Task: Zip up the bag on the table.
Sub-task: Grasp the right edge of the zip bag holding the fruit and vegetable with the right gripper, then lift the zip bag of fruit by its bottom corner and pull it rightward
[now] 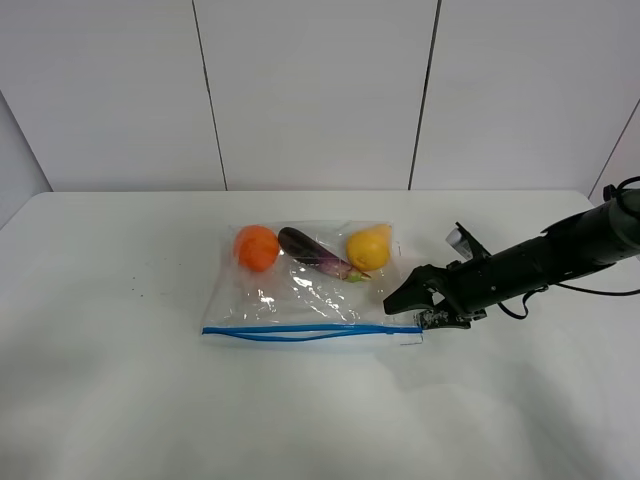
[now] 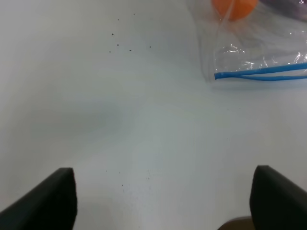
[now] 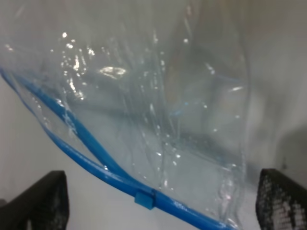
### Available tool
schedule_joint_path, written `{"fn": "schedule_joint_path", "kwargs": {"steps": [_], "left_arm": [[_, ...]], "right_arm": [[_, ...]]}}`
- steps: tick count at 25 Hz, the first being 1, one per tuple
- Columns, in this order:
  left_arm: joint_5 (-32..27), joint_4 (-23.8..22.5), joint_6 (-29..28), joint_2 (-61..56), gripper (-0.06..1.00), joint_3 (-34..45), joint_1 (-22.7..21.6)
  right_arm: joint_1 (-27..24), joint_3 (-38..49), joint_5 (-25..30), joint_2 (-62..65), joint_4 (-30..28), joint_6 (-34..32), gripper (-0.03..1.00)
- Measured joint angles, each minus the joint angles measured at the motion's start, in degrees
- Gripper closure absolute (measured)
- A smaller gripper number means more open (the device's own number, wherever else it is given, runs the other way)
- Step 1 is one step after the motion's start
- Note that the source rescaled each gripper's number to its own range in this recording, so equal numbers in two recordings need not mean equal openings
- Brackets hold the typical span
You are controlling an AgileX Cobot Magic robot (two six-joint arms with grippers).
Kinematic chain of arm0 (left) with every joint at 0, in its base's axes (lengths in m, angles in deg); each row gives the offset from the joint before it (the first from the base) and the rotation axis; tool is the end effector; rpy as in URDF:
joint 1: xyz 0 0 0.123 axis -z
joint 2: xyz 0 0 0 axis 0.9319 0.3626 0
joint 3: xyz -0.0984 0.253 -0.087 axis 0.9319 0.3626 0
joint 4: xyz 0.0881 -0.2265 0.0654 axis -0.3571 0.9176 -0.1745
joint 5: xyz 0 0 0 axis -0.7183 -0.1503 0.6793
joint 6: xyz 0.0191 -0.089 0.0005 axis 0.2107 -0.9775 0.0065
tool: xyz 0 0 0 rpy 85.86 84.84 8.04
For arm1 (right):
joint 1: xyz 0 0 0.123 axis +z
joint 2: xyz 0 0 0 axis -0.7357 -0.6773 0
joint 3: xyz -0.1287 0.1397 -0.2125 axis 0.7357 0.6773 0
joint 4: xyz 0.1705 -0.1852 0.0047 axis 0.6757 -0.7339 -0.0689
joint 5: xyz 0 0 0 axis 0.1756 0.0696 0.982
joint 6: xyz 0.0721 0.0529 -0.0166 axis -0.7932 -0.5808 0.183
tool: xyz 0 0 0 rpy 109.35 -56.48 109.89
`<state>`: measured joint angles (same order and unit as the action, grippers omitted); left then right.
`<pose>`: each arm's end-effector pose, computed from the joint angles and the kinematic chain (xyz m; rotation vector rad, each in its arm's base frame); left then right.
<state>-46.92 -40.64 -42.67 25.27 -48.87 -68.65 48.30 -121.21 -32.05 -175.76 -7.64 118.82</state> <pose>-0.0048 -0.0041 0.2768 0.0970 2.0303 -0.0053 0.3339 0.0727 0.0865 -0.1490 2.7134 1.2003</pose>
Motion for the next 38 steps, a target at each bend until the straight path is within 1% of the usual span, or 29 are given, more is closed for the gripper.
{"fn": "schedule_joint_path", "kwargs": {"steps": [3, 6, 8, 9, 12, 14, 16, 17, 22, 27, 33, 38], "left_arm": [[0.0, 0.0, 0.0, 0.0, -0.06, 0.0, 0.0], [0.0, 0.0, 0.0, 0.0, -0.06, 0.0, 0.0], [0.0, 0.0, 0.0, 0.0, -0.06, 0.0, 0.0], [0.0, 0.0, 0.0, 0.0, -0.06, 0.0, 0.0], [0.0, 0.0, 0.0, 0.0, -0.06, 0.0, 0.0], [0.0, 0.0, 0.0, 0.0, -0.06, 0.0, 0.0], [0.0, 0.0, 0.0, 0.0, -0.06, 0.0, 0.0], [0.0, 0.0, 0.0, 0.0, -0.06, 0.0, 0.0], [0.0, 0.0, 0.0, 0.0, -0.06, 0.0, 0.0], [0.0, 0.0, 0.0, 0.0, -0.06, 0.0, 0.0], [0.0, 0.0, 0.0, 0.0, -0.06, 0.0, 0.0], [0.0, 0.0, 0.0, 0.0, -0.06, 0.0, 0.0]], "right_arm": [[0.0, 0.0, 0.73, -0.76, 1.32, 1.64, 0.13], [0.0, 0.0, 0.92, -0.88, 1.82, 2.19, 0.23], [0.0, 0.0, 0.92, -0.87, 1.84, 2.24, 0.32], [0.0, 0.0, 0.92, -0.87, 1.88, 2.24, 0.39], [0.0, 0.0, 0.92, -0.87, 1.88, 2.24, 0.66], [0.0, 0.0, 0.94, -0.87, 1.88, 2.24, 0.82], [0.0, 0.0, 1.05, -0.87, 1.88, 2.24, 0.96], [0.0, 0.0, 1.05, -0.87, 1.88, 2.24, 0.97], [-0.1, 0.0, 1.27, -0.87, 1.98, 2.24, 0.97], [-2.01, 0.0, 3.07, -0.87, 2.11, 2.24, 0.97], [-5.64, 0.0, 9.94, -1.04, 4.42, 2.24, 0.97], [-6.07, 0.0, 15.19, -1.04, 5.11, 2.24, 0.97]]}}
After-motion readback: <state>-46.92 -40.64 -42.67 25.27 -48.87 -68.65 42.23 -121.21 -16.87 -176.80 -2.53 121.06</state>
